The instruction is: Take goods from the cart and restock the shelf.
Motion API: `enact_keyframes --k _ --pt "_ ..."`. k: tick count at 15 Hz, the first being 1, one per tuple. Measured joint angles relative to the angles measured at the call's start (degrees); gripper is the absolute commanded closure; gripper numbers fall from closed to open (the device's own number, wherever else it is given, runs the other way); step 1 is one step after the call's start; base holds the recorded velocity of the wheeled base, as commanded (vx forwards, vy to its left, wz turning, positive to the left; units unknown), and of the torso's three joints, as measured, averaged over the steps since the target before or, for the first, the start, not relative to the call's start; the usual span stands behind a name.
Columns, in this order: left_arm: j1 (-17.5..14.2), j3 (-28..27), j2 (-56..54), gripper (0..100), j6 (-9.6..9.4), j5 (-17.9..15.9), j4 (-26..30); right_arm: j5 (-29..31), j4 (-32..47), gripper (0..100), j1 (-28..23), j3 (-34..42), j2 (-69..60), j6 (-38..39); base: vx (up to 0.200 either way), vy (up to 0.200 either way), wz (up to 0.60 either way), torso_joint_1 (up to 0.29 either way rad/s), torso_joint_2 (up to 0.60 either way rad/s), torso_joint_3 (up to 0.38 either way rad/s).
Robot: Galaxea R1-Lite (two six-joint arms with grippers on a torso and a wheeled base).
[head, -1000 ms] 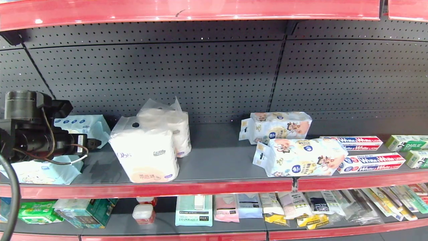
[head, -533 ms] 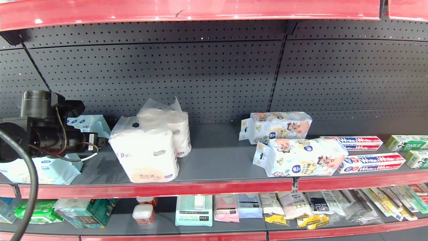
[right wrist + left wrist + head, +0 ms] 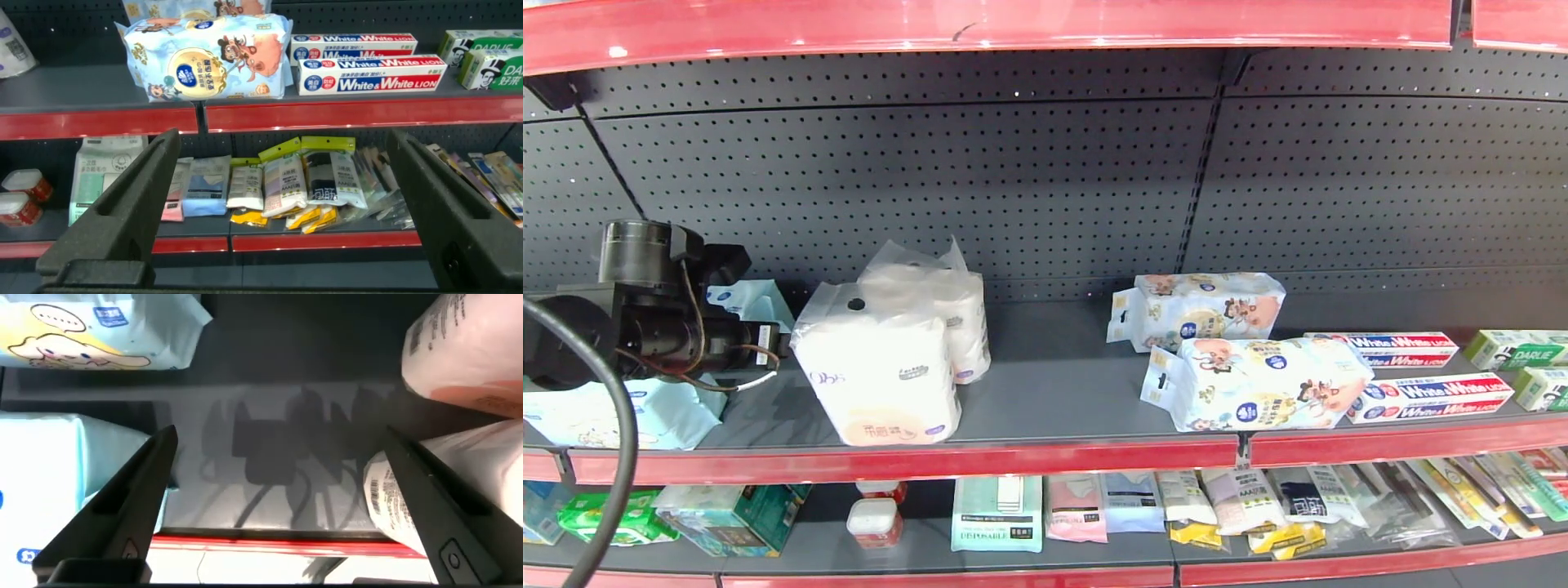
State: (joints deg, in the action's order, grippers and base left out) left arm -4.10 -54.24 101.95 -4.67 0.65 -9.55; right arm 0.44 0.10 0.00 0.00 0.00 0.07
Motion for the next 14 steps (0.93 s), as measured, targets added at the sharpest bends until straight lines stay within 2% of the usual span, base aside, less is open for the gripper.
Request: enact_keyframes --k 14 --pt "1.78 -0.28 0.76 0 0.18 -0.05 -0.06 0.0 0.0 0 0.0 0.0 0.0 -0.05 0.0 0.0 0.0 0.0 0.0 0.0"
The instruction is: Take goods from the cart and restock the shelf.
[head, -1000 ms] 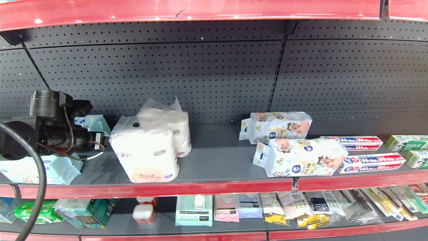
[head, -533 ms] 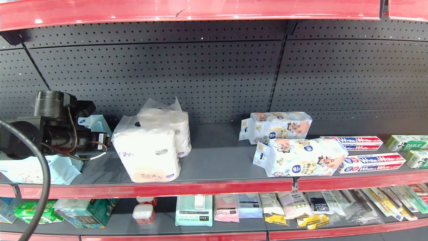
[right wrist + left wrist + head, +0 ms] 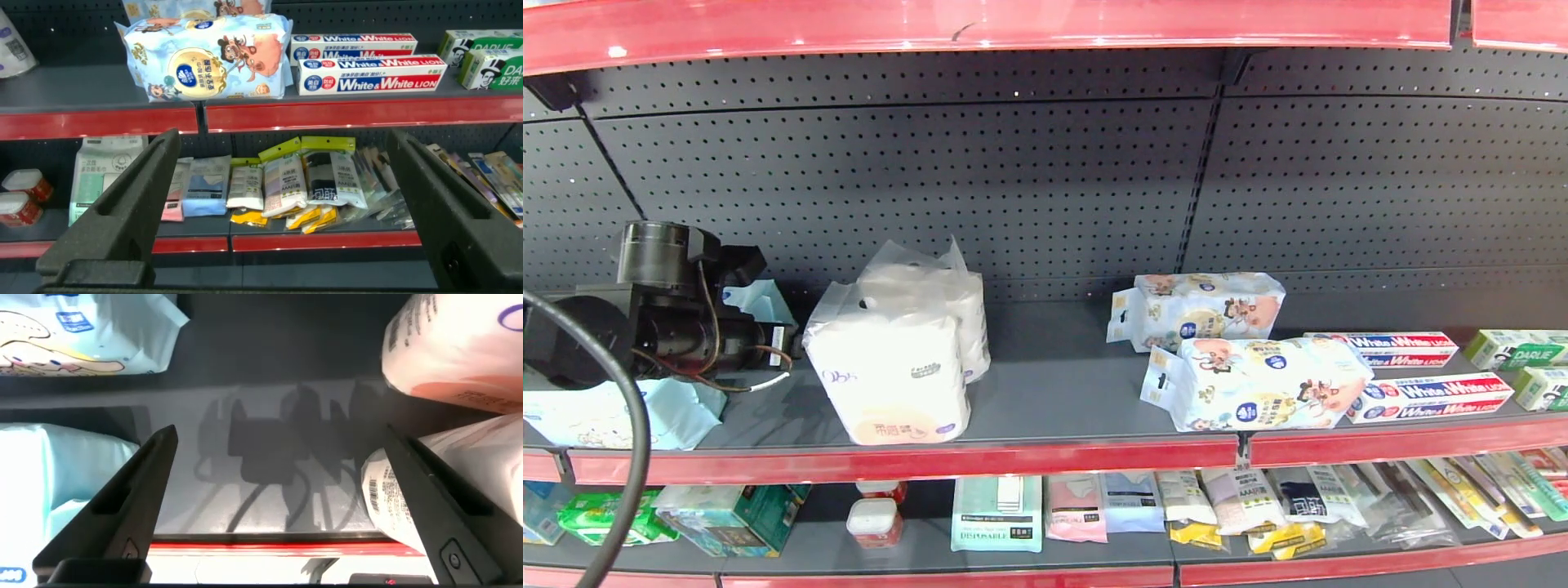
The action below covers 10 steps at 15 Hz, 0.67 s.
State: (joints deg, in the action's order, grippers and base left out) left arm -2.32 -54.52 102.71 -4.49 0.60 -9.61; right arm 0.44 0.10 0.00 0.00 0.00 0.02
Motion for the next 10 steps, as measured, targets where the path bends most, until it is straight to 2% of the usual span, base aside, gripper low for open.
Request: enact_keyframes --k 10 --pt "1.39 0.05 -0.17 0 0.04 0.0 -0.29 0.0 0.0 0 0.0 0.0 0.0 0.07 0.0 0.0 0.0 0.0 0.0 0.0"
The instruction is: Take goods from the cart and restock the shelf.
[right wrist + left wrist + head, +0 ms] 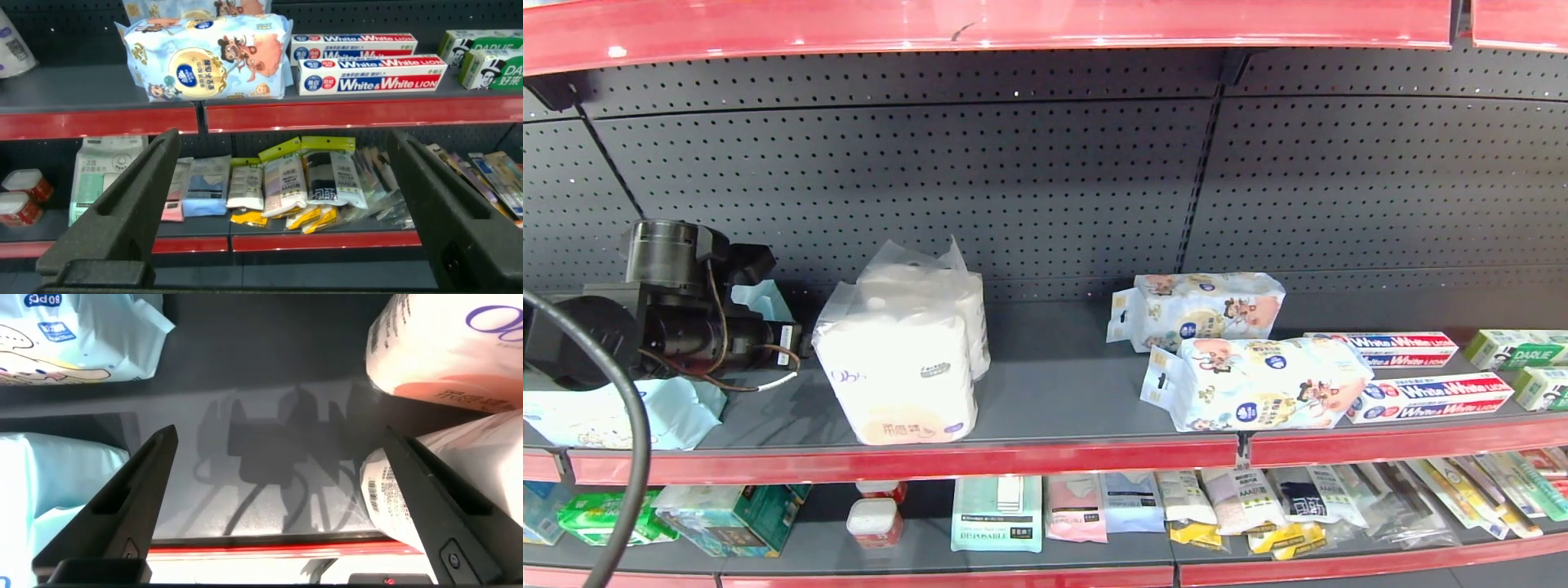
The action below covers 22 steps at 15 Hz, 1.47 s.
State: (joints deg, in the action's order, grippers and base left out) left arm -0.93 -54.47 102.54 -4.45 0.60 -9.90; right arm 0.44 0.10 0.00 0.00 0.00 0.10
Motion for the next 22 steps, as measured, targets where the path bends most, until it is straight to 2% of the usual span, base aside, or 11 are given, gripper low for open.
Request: enact_keyframes --k 22 --pt "0.71 0.59 -0.02 0 0.05 0.09 -0.2 0.0 0.0 0 0.0 0.0 0.0 -0.05 0.0 0.0 0.0 0.0 0.0 0.0"
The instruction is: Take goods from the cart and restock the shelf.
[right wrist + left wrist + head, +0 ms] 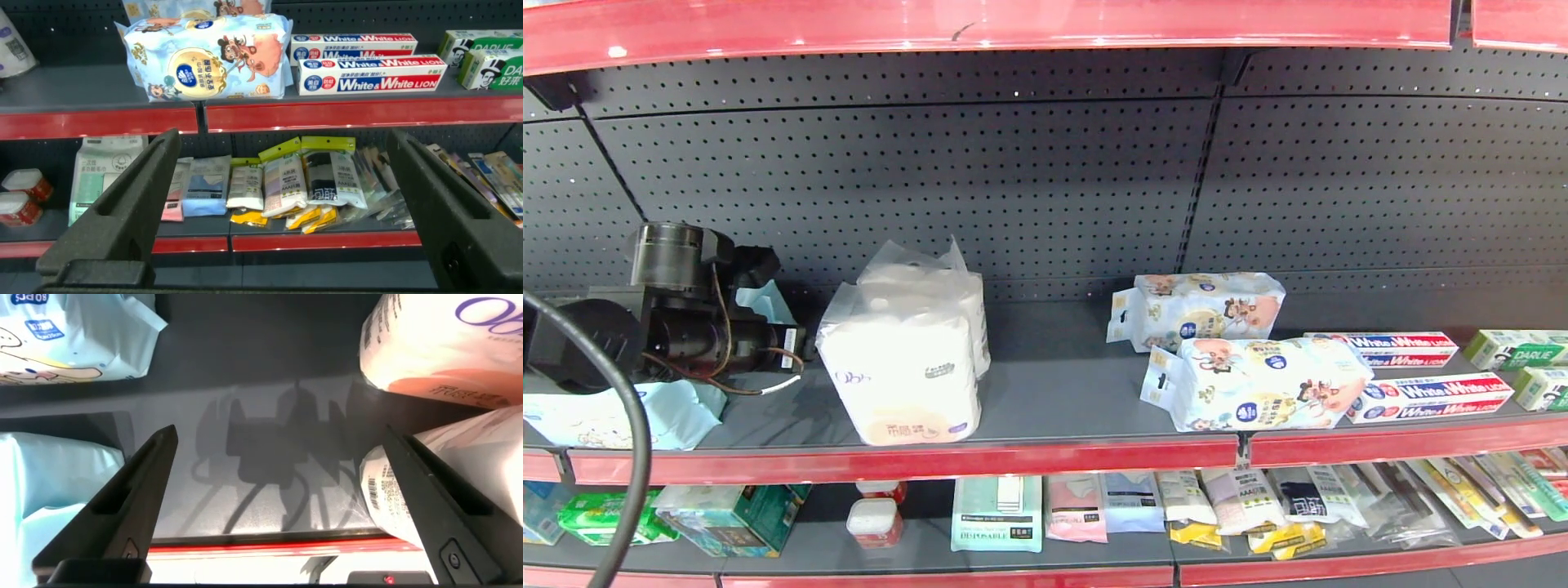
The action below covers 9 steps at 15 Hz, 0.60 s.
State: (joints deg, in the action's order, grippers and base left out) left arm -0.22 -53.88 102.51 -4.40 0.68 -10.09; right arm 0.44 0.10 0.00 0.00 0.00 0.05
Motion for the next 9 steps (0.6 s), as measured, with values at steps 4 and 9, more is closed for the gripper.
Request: enact_keyframes --k 4,9 --pt "-0.41 -0.68 -0.28 0 0.0 0.07 -0.09 0.0 0.0 0 0.0 0.0 0.0 -0.02 0.0 0.0 0.0 0.0 0.0 0.0" --pt "-1.82 2.51 -6.34 0 -0.68 0.4 -2.46 0.0 0.0 0 0.0 0.0 0.0 -0.05 0.0 0.0 0.0 0.0 0.0 0.0"
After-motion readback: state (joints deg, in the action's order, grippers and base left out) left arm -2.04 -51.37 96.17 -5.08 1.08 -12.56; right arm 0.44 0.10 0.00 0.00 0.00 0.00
